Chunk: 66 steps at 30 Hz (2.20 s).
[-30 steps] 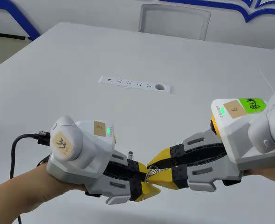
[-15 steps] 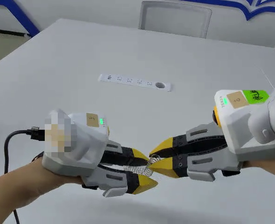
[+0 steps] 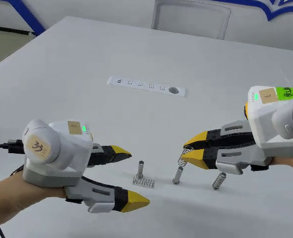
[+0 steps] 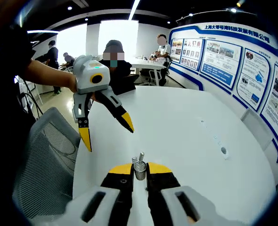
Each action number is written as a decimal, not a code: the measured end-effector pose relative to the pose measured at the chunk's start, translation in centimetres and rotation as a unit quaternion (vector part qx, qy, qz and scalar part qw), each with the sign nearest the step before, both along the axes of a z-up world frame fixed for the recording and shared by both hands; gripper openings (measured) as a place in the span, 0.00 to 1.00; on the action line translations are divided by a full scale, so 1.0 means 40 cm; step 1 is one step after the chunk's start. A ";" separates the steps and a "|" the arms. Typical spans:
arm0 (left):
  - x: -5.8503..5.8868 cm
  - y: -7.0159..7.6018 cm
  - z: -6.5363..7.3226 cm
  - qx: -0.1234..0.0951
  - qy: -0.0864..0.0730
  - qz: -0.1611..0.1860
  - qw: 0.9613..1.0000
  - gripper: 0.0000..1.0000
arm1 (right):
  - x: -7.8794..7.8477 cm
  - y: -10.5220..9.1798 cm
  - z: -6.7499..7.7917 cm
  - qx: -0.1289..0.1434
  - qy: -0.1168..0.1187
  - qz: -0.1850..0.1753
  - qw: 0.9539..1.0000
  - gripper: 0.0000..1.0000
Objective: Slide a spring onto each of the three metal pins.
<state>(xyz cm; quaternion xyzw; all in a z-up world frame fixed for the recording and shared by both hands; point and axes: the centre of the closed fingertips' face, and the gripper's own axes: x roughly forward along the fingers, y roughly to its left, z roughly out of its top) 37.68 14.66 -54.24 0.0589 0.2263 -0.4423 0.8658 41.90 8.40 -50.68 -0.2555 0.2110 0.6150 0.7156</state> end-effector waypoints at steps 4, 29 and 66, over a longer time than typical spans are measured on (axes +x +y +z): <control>0.014 0.001 0.012 -0.010 -0.005 0.012 1.000 0.71 | 0.035 -0.014 -0.026 -0.003 0.001 -0.033 0.999 0.11; 0.043 0.094 -0.044 0.011 -0.003 0.096 0.995 0.92 | 0.097 -0.001 -0.152 -0.008 0.036 -0.089 0.995 0.11; 0.056 0.121 -0.028 -0.022 0.004 0.138 0.990 0.96 | 0.084 0.004 -0.223 -0.036 0.061 -0.088 0.994 0.11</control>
